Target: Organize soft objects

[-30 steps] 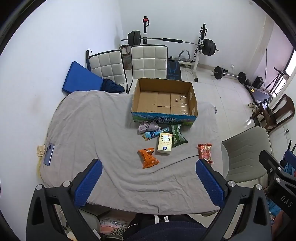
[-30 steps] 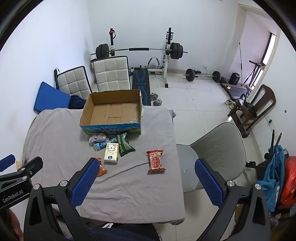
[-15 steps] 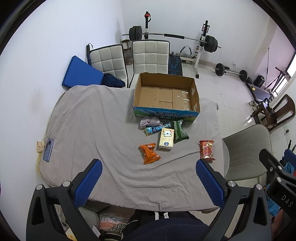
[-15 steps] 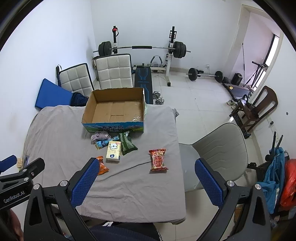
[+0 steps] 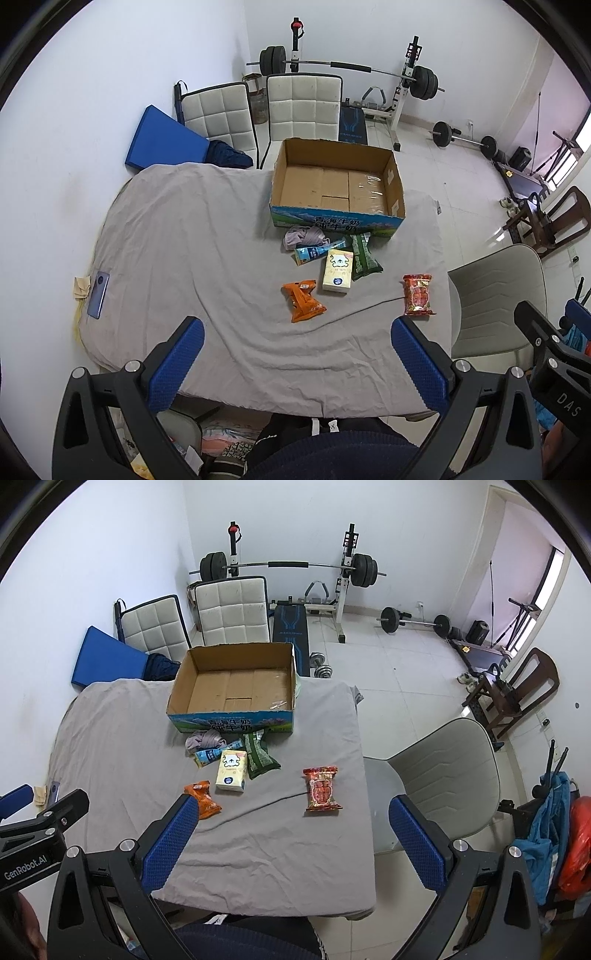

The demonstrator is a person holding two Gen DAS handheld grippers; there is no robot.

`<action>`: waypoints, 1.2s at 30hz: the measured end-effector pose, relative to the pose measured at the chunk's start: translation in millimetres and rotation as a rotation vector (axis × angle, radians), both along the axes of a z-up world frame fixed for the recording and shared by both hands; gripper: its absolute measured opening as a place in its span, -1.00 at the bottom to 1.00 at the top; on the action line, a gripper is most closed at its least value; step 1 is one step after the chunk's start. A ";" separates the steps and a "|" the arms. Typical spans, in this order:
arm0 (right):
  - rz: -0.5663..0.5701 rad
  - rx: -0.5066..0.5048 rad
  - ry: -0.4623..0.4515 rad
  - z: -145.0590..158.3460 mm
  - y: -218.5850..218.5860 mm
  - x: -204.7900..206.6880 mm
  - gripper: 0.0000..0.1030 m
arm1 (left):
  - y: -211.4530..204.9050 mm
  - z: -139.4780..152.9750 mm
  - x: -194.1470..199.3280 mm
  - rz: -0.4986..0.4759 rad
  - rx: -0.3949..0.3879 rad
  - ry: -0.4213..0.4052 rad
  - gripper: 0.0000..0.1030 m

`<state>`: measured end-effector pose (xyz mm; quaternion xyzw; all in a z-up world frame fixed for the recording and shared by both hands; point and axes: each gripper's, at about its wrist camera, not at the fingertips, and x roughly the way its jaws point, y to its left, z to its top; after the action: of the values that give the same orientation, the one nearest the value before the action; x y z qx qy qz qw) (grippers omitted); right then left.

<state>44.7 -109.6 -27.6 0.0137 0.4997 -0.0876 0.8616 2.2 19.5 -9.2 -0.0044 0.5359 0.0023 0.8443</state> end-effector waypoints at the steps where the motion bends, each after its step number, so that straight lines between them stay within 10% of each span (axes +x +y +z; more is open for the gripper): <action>1: 0.000 -0.003 0.001 0.0 0.4 0.1 1.00 | 0.9 -0.1 -0.1 0.002 0.000 -0.001 1.00; 36: -0.002 -0.002 -0.015 2.8 8.8 -6.4 1.00 | 10.9 4.6 -5.9 0.006 -0.011 -0.010 1.00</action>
<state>38.2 -100.8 -24.7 0.0141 0.4932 -0.0889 0.8652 -3.7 30.3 -4.5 -0.0105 0.5315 0.0019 0.8470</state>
